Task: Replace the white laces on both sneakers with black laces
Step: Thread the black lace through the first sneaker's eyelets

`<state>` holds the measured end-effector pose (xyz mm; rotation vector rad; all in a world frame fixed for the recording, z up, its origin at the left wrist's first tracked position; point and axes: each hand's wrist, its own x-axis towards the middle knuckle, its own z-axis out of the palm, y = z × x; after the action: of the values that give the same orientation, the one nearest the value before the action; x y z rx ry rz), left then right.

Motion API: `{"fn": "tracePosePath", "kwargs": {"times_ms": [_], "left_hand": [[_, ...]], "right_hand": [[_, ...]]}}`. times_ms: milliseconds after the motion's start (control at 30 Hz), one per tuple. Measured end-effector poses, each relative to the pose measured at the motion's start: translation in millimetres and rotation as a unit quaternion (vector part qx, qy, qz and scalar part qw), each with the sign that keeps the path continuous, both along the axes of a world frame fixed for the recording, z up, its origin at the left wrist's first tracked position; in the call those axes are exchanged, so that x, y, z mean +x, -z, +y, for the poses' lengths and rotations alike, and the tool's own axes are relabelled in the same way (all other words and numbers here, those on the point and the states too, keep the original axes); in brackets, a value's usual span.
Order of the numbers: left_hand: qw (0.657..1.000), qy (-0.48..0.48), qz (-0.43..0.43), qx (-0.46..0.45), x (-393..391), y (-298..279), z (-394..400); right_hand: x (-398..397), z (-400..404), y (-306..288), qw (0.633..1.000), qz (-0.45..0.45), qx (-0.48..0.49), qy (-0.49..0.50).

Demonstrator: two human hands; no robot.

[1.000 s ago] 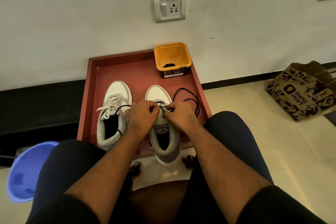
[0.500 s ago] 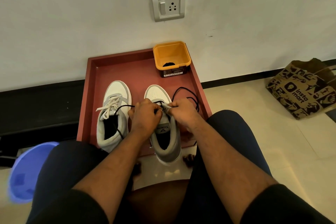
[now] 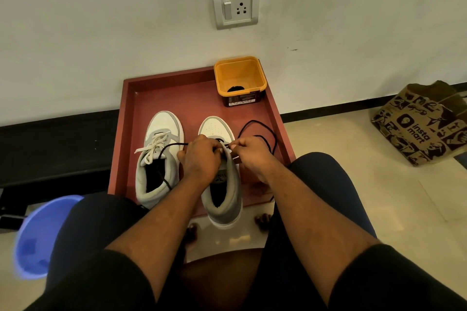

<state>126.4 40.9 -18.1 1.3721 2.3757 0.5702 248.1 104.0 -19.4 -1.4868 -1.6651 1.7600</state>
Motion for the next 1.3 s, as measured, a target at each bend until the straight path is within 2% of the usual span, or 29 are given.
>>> {"fn": "tracePosePath", "kwargs": {"times_ms": [200, 267, 367, 433, 467, 533, 567, 600, 633, 667, 700, 733, 767, 833, 900, 933, 1067, 1133, 1167, 1200, 1233, 1300], "left_hand": [[1.0, -0.018, 0.008, 0.023, 7, -8, -6], [0.999, 0.014, 0.048, -0.003, 7, -11, -9], [0.997, 0.038, 0.059, -0.016, 3, -14, -10], [0.996, 0.023, 0.082, -0.026, 3, -16, -9], [0.995, 0.017, 0.092, -0.029, 4, -17, -9], [0.993, 0.008, 0.109, -0.033, 5, -18, -9], [0.992, 0.005, 0.117, -0.037, 6, -18, -9], [0.992, 0.004, 0.122, -0.043, 6, -18, -10], [0.991, 0.006, 0.125, -0.047, 6, -18, -10], [0.99, 0.01, 0.129, -0.052, 6, -18, -11], [0.989, 0.013, 0.136, -0.056, 6, -19, -11], [0.988, 0.017, 0.144, -0.059, 6, -20, -11], [0.986, 0.022, 0.151, -0.062, 7, -21, -11], [0.983, 0.027, 0.168, -0.067, 8, -24, -10], [0.98, 0.031, 0.184, -0.074, 10, -27, -11], [0.979, 0.032, 0.187, -0.077, 10, -27, -11], [0.978, 0.038, 0.192, -0.075, 11, -28, -10], [0.977, 0.038, 0.194, -0.077, 9, -27, -10], [0.978, 0.036, 0.192, -0.078, 9, -27, -10], [0.978, 0.034, 0.19, -0.079, 9, -27, -10], [0.978, 0.034, 0.19, -0.079, 9, -27, -10], [0.979, 0.034, 0.186, -0.08, 9, -26, -11]], "right_hand": [[-9, 0, 5, 0.996, -0.042, 0.071, -0.013], [-10, 0, 3, 0.996, -0.042, 0.076, 0.01], [-10, 1, -4, 0.995, -0.022, 0.074, 0.07], [-9, 2, -18, 0.983, 0.084, 0.023, 0.16], [-5, 5, -28, 0.958, 0.183, -0.035, 0.216], [8, 12, -51, 0.859, 0.39, -0.149, 0.297], [16, 16, -59, 0.819, 0.447, -0.172, 0.316], [23, 19, -64, 0.808, 0.463, -0.17, 0.323], [28, 22, -68, 0.836, 0.433, -0.131, 0.311], [30, 23, -67, 0.894, 0.355, -0.053, 0.27], [28, 22, -64, 0.948, 0.242, 0.055, 0.197], [25, 20, -58, 0.973, 0.122, 0.169, 0.1], [21, 17, -49, 0.967, 0.018, 0.252, -0.006], [10, 11, -28, 0.92, -0.142, 0.317, -0.181], [4, 6, -17, 0.891, -0.221, 0.32, -0.235], [2, 6, -13, 0.894, -0.221, 0.315, -0.227], [4, 9, -24, 0.951, -0.106, 0.272, -0.105], [7, 10, -40, 0.976, 0.004, 0.217, 0.029], [9, 10, -49, 0.975, 0.086, 0.17, 0.113], [14, 11, -58, 0.956, 0.189, 0.115, 0.192], [21, 13, -67, 0.916, 0.307, 0.048, 0.252], [37, 18, -78, 0.794, 0.509, -0.113, 0.314]]}}
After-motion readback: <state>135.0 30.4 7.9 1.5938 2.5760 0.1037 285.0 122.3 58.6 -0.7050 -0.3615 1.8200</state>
